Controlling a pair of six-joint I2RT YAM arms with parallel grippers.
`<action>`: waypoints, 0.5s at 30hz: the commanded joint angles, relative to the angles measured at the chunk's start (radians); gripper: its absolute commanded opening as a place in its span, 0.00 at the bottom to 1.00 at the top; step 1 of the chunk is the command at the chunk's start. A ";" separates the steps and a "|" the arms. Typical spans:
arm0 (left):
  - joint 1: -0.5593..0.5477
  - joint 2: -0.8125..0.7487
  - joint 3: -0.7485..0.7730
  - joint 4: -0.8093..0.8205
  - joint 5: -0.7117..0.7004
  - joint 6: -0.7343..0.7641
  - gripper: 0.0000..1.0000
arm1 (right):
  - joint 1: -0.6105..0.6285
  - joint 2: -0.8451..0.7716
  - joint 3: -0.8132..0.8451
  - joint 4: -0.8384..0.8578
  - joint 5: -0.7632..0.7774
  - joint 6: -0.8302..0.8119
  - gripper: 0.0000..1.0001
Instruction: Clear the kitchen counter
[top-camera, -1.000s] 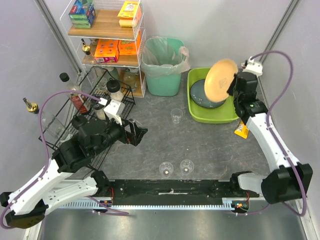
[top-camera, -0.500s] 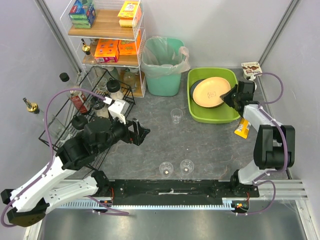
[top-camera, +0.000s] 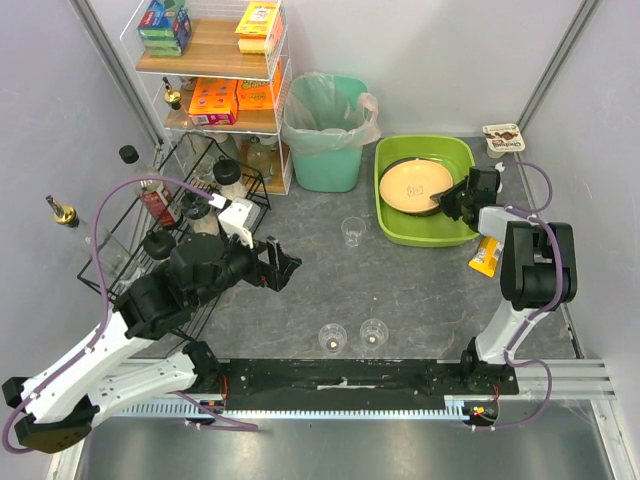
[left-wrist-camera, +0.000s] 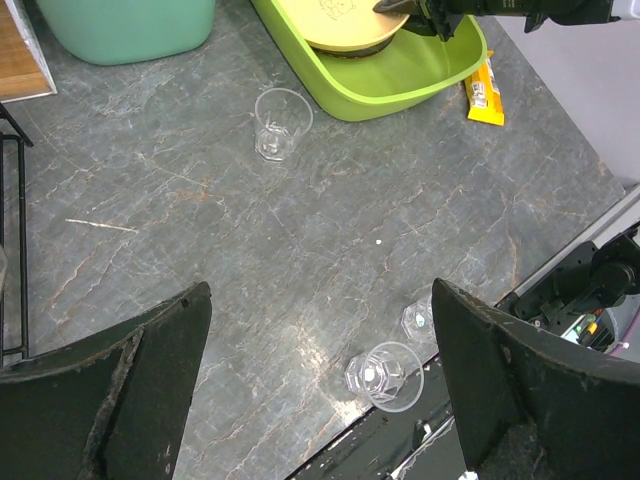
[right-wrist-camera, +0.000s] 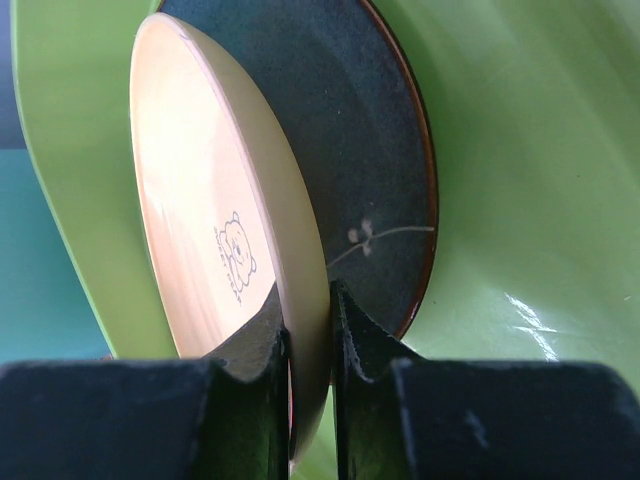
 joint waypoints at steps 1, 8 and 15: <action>0.003 -0.005 -0.014 0.049 0.004 0.018 0.96 | 0.003 0.006 0.037 0.045 0.026 0.005 0.04; 0.003 0.002 -0.020 0.052 0.013 0.018 0.95 | 0.005 0.076 0.124 -0.053 0.017 -0.054 0.08; 0.003 0.011 -0.024 0.049 0.024 0.018 0.95 | 0.012 0.106 0.141 -0.082 0.055 -0.094 0.31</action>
